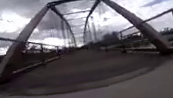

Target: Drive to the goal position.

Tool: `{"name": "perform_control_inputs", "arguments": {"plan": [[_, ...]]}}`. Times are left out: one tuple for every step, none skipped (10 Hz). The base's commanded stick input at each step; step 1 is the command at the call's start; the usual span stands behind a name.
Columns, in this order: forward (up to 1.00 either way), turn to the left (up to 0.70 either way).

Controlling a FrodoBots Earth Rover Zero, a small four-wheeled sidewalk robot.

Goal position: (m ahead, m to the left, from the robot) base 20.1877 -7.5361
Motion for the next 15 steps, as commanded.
{"name": "perform_control_inputs", "arguments": {"plan": [[1.00, 0.00], [1.00, 0.00], [1.00, 0.00], [1.00, 0.00], [1.00, 0.00], [1.00, 0.00], [1.00, 0.00], [1.00, 0.00], [1.00, 0.00], [1.00, 0.00], [1.00, 0.00], [1.00, 0.00], [1.00, 0.00], [1.00, 0.00], [1.00, 0.00]]}}
